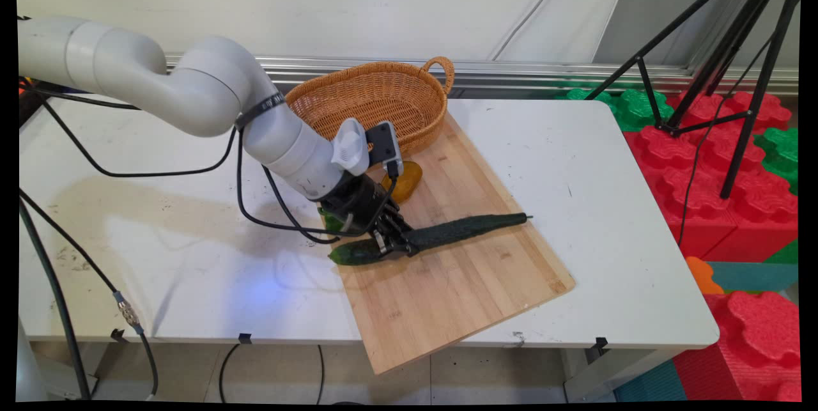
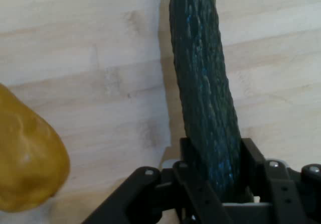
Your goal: Place the picked object in the vegetable basket
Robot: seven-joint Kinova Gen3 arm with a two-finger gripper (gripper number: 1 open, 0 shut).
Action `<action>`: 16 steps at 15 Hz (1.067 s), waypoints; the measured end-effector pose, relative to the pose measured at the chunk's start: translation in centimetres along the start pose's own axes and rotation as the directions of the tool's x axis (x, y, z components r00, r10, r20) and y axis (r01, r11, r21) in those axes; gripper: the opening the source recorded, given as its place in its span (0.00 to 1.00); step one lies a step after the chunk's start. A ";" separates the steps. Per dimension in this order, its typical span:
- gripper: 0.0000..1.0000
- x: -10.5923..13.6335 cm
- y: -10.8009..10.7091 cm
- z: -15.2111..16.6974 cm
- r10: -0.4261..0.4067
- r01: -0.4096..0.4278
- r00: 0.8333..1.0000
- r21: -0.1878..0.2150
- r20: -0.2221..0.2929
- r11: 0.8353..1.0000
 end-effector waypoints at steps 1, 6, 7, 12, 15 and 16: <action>0.00 0.0 0.7 -0.6 0.003 -0.003 1.000 -0.003 -0.008 1.000; 0.00 0.8 0.6 -3.7 0.015 -0.016 0.999 -0.010 -0.045 1.000; 0.00 0.9 0.5 -4.5 0.019 -0.019 0.998 -0.013 -0.052 1.000; 0.00 1.4 0.2 -8.7 0.027 -0.029 0.996 -0.020 -0.085 0.999; 0.00 1.5 -0.5 -11.4 0.030 -0.031 0.994 -0.009 -0.107 0.999; 0.00 1.5 -0.9 -12.3 0.031 -0.031 0.993 -0.001 -0.115 1.000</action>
